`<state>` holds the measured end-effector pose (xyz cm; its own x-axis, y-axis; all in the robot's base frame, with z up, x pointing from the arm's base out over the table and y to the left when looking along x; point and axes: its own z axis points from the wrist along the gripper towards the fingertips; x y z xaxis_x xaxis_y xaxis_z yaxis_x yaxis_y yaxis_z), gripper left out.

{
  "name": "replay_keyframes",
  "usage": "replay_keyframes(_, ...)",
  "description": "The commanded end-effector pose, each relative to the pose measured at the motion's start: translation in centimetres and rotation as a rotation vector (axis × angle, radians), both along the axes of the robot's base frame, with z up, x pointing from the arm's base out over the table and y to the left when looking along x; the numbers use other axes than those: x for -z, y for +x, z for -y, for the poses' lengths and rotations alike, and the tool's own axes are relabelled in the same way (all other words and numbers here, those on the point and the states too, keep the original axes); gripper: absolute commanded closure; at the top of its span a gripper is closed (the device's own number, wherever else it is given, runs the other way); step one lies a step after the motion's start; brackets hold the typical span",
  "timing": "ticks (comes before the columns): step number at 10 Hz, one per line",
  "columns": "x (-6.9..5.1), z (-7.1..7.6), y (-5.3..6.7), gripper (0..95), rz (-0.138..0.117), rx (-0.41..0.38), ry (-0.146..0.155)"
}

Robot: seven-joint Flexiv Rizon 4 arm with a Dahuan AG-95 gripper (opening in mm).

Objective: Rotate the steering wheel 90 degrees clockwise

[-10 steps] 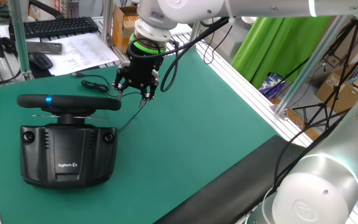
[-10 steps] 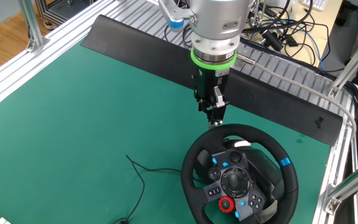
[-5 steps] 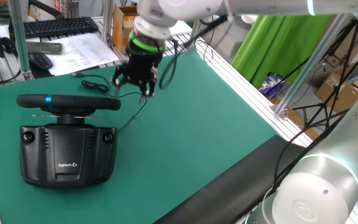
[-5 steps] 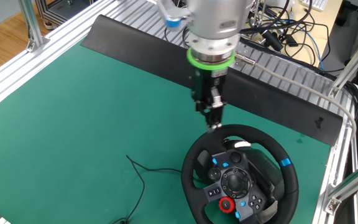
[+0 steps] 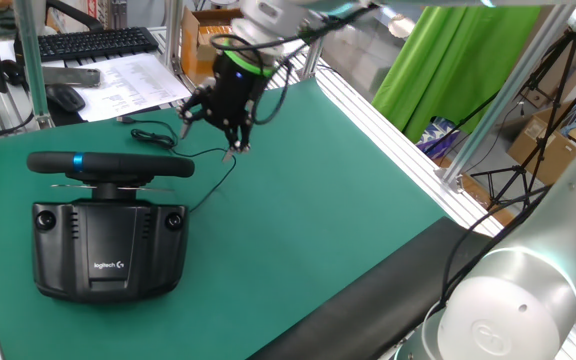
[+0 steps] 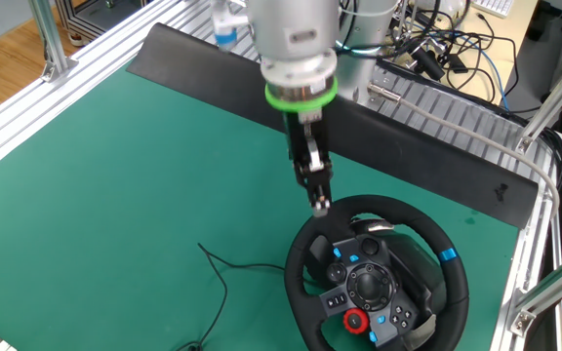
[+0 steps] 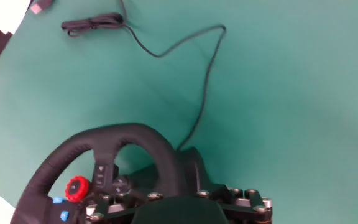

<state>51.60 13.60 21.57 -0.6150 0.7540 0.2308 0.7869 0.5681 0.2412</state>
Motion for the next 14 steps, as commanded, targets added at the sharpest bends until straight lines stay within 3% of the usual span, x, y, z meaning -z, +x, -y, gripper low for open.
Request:
replay_keyframes(1,0.9,-0.5,-0.1,19.0,0.022,0.119,0.069)
replay_keyframes(2,1.2,-0.6,-0.1,19.0,0.030,0.150,0.088)
replay_keyframes(5,1.8,-0.8,-0.1,19.0,0.034,0.142,0.079)
replay_keyframes(6,2.0,-0.8,-0.1,38.0,0.033,0.144,0.080)
replay_keyframes(10,2.9,-1.0,0.1,38.0,0.038,0.148,0.082)
replay_keyframes(14,3.2,-1.1,0.2,38.0,0.038,0.140,0.100)
